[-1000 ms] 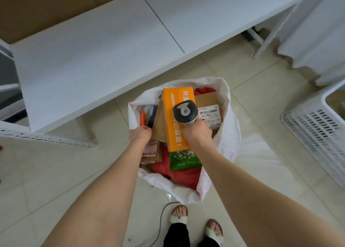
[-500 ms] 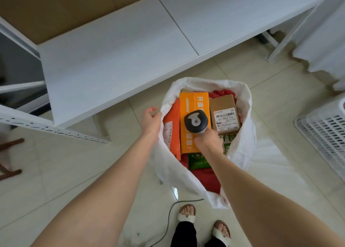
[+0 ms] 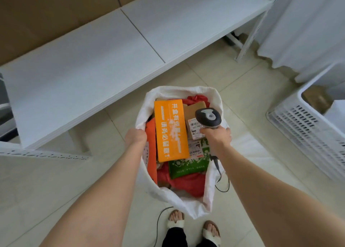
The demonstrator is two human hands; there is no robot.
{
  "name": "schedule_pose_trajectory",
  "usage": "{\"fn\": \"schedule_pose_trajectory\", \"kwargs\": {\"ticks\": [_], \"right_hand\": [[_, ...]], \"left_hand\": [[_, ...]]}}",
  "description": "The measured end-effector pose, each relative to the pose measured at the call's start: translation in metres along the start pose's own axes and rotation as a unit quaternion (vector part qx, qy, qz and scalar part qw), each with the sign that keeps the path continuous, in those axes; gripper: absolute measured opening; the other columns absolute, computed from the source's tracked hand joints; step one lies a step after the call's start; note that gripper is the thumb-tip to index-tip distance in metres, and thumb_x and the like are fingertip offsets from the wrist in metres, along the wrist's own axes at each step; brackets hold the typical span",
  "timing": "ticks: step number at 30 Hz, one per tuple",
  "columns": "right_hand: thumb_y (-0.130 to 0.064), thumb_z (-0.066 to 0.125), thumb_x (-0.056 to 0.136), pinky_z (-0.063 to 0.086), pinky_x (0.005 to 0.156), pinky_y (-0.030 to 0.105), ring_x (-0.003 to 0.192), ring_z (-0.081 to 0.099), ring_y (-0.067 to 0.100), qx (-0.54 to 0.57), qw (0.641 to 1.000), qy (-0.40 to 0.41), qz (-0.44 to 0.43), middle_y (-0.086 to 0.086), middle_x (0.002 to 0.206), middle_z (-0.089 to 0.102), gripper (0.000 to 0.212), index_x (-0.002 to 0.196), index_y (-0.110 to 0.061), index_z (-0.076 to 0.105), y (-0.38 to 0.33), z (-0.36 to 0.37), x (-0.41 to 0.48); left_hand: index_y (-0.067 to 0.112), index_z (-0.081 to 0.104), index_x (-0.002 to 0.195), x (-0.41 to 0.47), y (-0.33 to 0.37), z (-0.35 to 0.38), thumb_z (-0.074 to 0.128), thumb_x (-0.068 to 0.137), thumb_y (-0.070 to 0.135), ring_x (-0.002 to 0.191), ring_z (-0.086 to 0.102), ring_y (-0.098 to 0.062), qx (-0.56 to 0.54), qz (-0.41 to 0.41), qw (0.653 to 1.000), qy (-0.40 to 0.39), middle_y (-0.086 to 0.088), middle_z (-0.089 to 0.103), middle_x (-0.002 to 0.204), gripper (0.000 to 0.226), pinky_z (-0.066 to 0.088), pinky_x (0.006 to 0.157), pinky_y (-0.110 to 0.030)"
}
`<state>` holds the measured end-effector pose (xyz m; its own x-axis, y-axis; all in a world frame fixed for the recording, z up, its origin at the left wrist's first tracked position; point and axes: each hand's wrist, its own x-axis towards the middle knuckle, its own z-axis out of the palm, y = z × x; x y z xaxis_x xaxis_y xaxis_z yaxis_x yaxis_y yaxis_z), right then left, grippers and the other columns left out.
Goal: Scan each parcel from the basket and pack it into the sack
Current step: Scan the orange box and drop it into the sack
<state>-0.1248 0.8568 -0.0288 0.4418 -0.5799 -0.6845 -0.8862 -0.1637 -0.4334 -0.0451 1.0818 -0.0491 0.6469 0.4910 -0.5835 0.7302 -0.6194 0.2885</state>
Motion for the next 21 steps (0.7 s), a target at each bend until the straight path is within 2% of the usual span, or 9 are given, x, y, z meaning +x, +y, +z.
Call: {"fn": "schedule_pose_trajectory", "kwargs": {"ticks": [1,3,5,8,9,11,13,16,21], "right_hand": [[-0.031,0.07,0.081,0.046,0.099,0.047,0.125,0.048,0.035,0.058,0.998,-0.036,0.009,0.015,0.138,0.049,0.041,0.118,-0.014,0.063,0.004,0.004,0.009],[-0.018,0.069,0.083,0.055,0.075,0.038,0.097,0.064,0.03,0.156,0.985,-0.076,0.013,0.017,0.112,0.065,0.013,0.093,-0.012,0.063,0.01,0.011,0.016],[-0.01,0.067,0.084,0.051,0.061,0.03,0.079,0.066,0.025,0.206,0.976,-0.065,0.014,0.011,0.089,0.069,0.013,0.077,-0.015,0.057,0.015,0.012,0.018],[-0.005,0.066,0.08,0.056,0.066,0.037,0.073,0.065,0.026,0.271,0.961,-0.016,0.044,0.006,0.072,0.063,0.015,0.07,-0.011,0.057,0.009,-0.007,0.004],[-0.003,0.065,0.079,0.056,0.067,0.038,0.069,0.062,0.024,0.288,0.956,-0.005,0.052,0.006,0.07,0.061,0.015,0.069,-0.011,0.057,0.003,-0.017,-0.003],[-0.004,0.064,0.081,0.052,0.057,0.032,0.06,0.056,0.018,0.3,0.952,0.014,0.058,0.004,0.067,0.057,0.018,0.068,-0.011,0.055,-0.013,-0.041,-0.022],[-0.009,0.063,0.082,0.049,0.049,0.025,0.055,0.057,0.013,0.318,0.947,0.029,0.037,0.001,0.065,0.057,0.017,0.068,-0.014,0.055,-0.033,-0.068,-0.044],[-0.022,0.066,0.081,0.057,0.066,0.033,0.068,0.065,0.018,0.339,0.938,0.067,0.014,-0.001,0.069,0.063,0.01,0.072,-0.021,0.059,-0.054,-0.104,-0.073],[-0.028,0.066,0.084,0.054,0.068,0.035,0.07,0.061,0.021,0.33,0.937,0.11,0.007,0.0,0.069,0.06,0.016,0.073,-0.019,0.058,-0.072,-0.141,-0.105]], "left_hand": [[0.0,0.053,0.127,0.002,-0.001,0.004,0.043,0.097,0.028,0.114,0.057,-0.038,-0.002,0.012,1.0,0.011,-0.02,0.057,0.129,0.042,0.043,0.079,-0.033],[0.006,0.056,0.121,0.004,-0.004,0.01,0.044,0.096,0.033,0.106,0.06,-0.037,-0.006,0.071,0.997,0.025,-0.019,0.061,0.121,0.039,0.047,0.081,-0.037],[0.008,0.062,0.11,0.006,-0.006,0.013,0.047,0.095,0.037,0.096,0.063,-0.035,-0.024,0.12,0.992,0.021,-0.015,0.066,0.108,0.036,0.051,0.082,-0.04],[0.01,0.063,0.091,-0.014,0.01,-0.002,0.046,0.095,0.041,0.081,0.059,-0.03,-0.084,0.128,0.988,0.027,-0.013,0.066,0.097,0.035,0.045,0.073,-0.035],[0.009,0.063,0.091,-0.024,0.021,-0.013,0.046,0.096,0.039,0.08,0.057,-0.029,-0.097,0.13,0.986,0.043,-0.015,0.066,0.098,0.034,0.041,0.071,-0.033],[0.005,0.067,0.099,-0.046,0.046,-0.038,0.047,0.096,0.034,0.087,0.058,-0.031,-0.122,0.139,0.979,0.083,-0.017,0.067,0.103,0.035,0.04,0.072,-0.032],[0.002,0.067,0.109,-0.067,0.069,-0.068,0.047,0.096,0.032,0.101,0.06,-0.035,-0.145,0.155,0.971,0.111,-0.019,0.066,0.112,0.038,0.044,0.083,-0.036],[-0.002,0.067,0.103,-0.091,0.087,-0.109,0.045,0.096,0.027,0.103,0.059,-0.039,-0.17,0.185,0.957,0.143,-0.023,0.065,0.108,0.037,0.046,0.087,-0.04],[-0.005,0.064,0.103,-0.113,0.086,-0.145,0.042,0.097,0.023,0.103,0.058,-0.04,-0.173,0.198,0.953,0.15,-0.024,0.064,0.109,0.037,0.044,0.088,-0.039]]}}
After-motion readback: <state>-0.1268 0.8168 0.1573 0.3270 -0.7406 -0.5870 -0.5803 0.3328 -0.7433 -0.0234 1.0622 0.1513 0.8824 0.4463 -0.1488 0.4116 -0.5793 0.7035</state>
